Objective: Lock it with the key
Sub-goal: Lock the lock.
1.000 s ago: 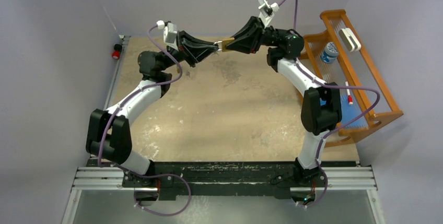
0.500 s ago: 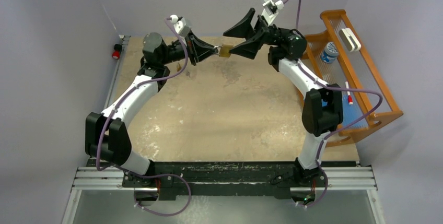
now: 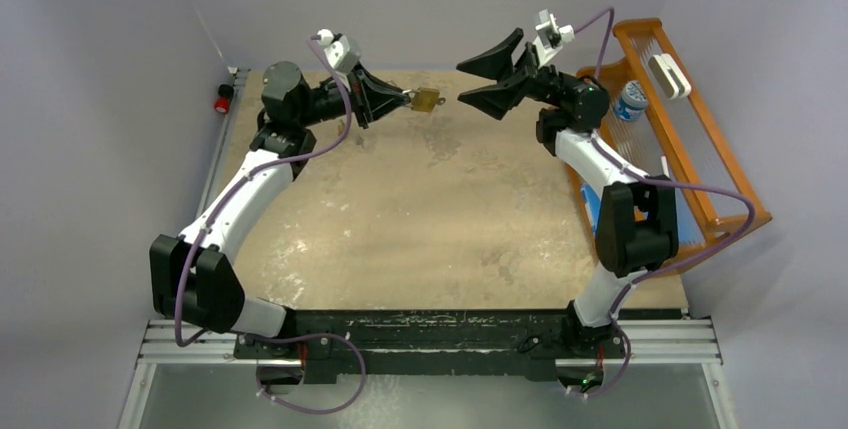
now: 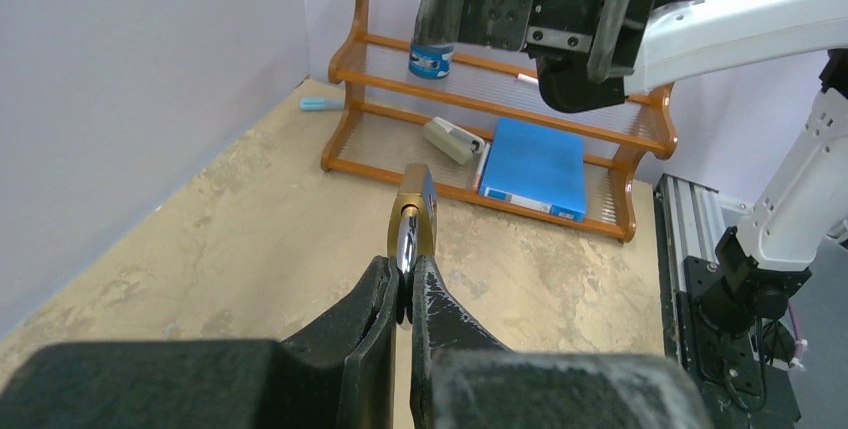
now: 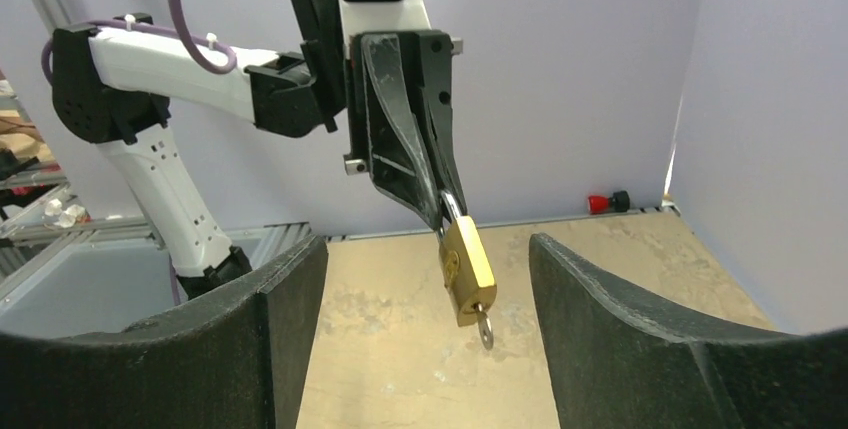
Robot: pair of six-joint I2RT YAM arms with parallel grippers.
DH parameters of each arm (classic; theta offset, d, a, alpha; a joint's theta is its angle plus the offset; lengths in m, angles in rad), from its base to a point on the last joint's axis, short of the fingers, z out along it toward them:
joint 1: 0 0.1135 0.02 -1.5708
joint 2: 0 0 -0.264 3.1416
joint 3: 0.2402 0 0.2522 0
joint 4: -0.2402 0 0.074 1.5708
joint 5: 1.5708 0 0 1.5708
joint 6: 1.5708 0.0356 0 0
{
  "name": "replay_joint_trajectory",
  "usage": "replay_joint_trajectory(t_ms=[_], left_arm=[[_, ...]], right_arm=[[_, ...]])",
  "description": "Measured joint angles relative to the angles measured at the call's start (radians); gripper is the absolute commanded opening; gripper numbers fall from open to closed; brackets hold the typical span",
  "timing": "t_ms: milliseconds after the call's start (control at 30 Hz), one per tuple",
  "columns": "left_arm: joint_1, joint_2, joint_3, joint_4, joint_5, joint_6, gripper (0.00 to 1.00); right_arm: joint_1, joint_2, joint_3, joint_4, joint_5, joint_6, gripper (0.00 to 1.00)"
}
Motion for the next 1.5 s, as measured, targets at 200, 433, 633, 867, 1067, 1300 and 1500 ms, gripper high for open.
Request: replay_joint_trajectory(t_ms=[200,433,633,867,1067,1300,1500], left_arm=[[0.0,-0.011,0.0,0.008,0.007,-0.003,0.0],[0.0,-0.011,0.001,0.022,0.01,-0.011,0.0],[0.0,-0.013,0.001,0.025,0.01,-0.013,0.0],[0.001,-0.033,0.001,0.03,0.022,-0.027,0.0],[0.001,-0.05,0.001,0.082,0.034,-0.06,0.0],[0.001,-0.051,0.001,0.101,0.037,-0.071,0.0],[0.001,-0.051,0.001,0.107,0.037,-0.073,0.0]], right_arm=[[0.012,-0.001,-0.031,-0.007,0.0,-0.055,0.67],[0.05,0.0,-0.031,-0.044,0.0,-0.119,0.63],[0.069,0.0,-0.042,-0.056,-0.001,-0.149,0.6],[0.068,0.029,-0.057,-0.066,0.0,-0.164,0.57],[0.068,0.057,-0.057,-0.071,0.0,-0.166,0.54],[0.068,0.066,-0.057,-0.063,0.0,-0.162,0.5],[0.069,0.066,-0.057,-0.05,-0.001,-0.147,0.46]])
